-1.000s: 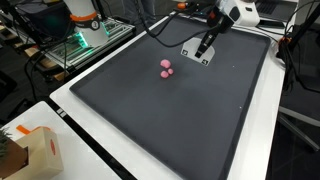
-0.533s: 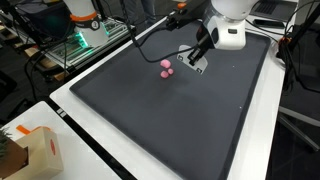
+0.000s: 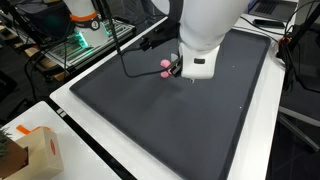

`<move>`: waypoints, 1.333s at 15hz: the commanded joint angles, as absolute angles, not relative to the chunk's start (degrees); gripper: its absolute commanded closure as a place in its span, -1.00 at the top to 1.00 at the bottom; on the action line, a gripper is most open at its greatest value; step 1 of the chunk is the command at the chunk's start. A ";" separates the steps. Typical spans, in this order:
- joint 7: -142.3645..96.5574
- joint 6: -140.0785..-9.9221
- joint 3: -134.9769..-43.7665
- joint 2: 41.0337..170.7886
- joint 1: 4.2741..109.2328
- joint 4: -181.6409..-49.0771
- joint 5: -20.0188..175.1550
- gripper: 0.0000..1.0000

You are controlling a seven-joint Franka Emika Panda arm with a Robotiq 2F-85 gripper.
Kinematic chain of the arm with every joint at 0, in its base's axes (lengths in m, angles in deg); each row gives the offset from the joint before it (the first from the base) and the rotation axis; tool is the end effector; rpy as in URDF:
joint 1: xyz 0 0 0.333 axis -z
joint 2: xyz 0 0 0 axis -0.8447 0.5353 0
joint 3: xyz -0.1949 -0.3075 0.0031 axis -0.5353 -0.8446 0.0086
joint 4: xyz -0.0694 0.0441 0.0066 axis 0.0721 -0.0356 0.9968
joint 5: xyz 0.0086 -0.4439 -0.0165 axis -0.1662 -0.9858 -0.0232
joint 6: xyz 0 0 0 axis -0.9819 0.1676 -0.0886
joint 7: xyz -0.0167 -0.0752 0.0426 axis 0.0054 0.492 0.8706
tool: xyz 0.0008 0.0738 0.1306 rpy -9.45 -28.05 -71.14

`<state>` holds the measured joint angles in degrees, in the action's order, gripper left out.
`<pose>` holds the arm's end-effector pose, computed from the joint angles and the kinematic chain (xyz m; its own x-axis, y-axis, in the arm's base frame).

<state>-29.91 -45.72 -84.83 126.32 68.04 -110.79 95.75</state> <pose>0.7203 -0.0930 0.2271 0.9245 -0.1891 -0.3309 -0.2752 -0.9320 -0.2361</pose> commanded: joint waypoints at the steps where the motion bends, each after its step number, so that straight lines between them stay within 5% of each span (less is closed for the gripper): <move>1: -30.66 -45.89 -85.60 126.38 68.35 -111.07 97.16 -0.93; 20: -32.41 -41.48 -87.77 127.06 76.35 -115.48 108.43 -0.98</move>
